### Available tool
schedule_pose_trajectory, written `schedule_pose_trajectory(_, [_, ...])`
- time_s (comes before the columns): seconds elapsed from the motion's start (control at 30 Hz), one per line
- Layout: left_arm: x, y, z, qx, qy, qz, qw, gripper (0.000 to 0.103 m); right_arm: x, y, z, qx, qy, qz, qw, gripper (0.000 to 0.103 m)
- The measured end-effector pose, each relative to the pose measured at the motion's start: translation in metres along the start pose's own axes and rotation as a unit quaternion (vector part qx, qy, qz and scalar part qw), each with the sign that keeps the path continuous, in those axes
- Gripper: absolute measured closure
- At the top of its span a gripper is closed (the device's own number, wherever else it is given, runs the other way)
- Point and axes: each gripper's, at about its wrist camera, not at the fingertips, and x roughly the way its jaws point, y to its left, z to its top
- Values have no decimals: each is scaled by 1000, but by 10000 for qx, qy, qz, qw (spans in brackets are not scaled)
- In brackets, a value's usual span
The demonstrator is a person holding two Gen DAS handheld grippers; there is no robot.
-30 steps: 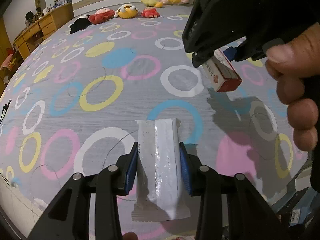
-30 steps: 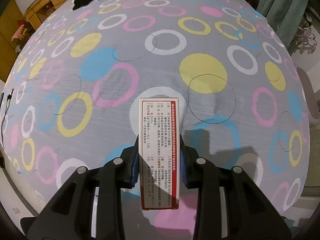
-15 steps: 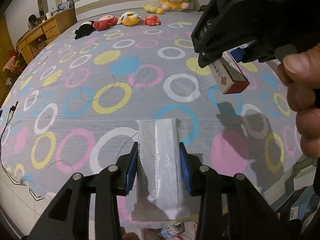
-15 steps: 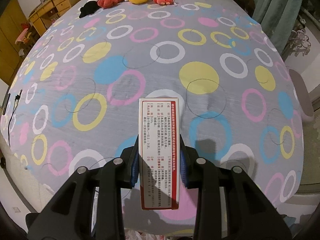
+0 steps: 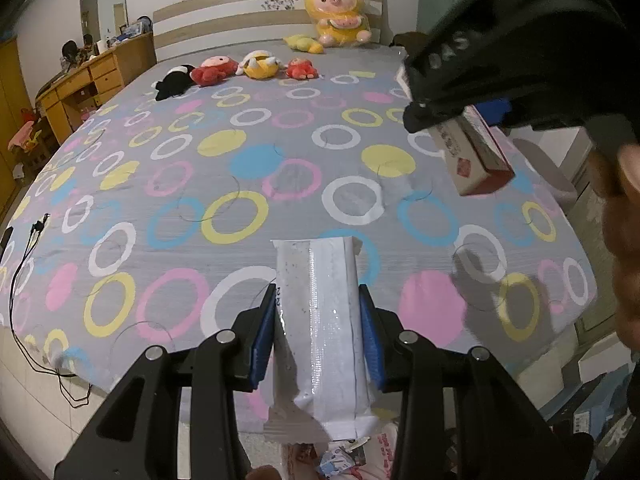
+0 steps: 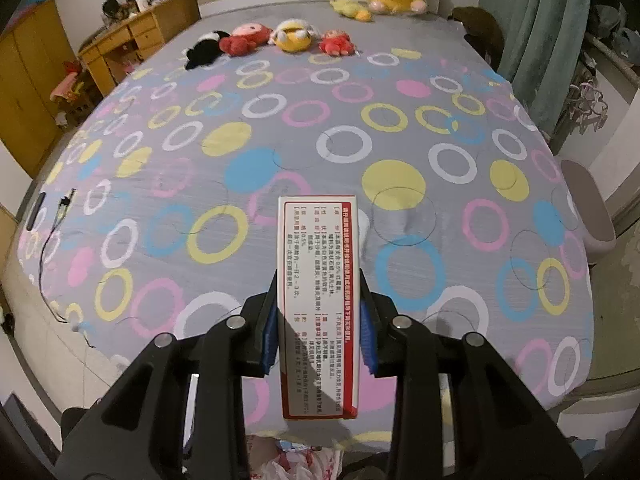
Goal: Collect trash
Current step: 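Lift the medicine box and white wrapper and carry them over the trash bag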
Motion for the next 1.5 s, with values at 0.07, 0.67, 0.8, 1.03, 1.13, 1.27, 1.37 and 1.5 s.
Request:
schedule_pose_trajectory(0.07, [-6, 1, -3, 7, -28, 9, 10000, 65, -9, 2, -5, -52, -89, -5, 9999, 71])
schedule_pose_trajectory(0.67, [-37, 1, -48, 224, -123, -111, 9996, 65, -65, 7, -79, -67, -538, 85, 9985, 71])
schedule_pose_trajectory(0.8, [-42, 3, -55, 218, -136, -152, 9996, 65, -72, 10, -100, -59, -592, 33, 9982, 71])
schedule_pose_trajectory(1.03, [-58, 6, -71, 283, -295, -163, 9990, 65, -87, 7, -141, 44, -753, 61, 9971, 71])
schedule_pose_trajectory(1.13, [-61, 8, -80, 297, -289, -173, 9990, 65, -87, 5, -157, 81, -766, 48, 9970, 71])
schedule_pose_trajectory(1.27, [-62, 7, -95, 379, -261, -161, 9988, 65, -86, 4, -184, 100, -767, 27, 9970, 71])
schedule_pose_trajectory(1.37, [-61, 7, -106, 414, -246, -119, 9988, 65, -83, 6, -207, 24, -783, -102, 9969, 71])
schedule_pose_trajectory(1.5, [-60, 6, -119, 450, -204, -72, 9988, 65, -77, 1, -230, 153, -806, -178, 9965, 71])
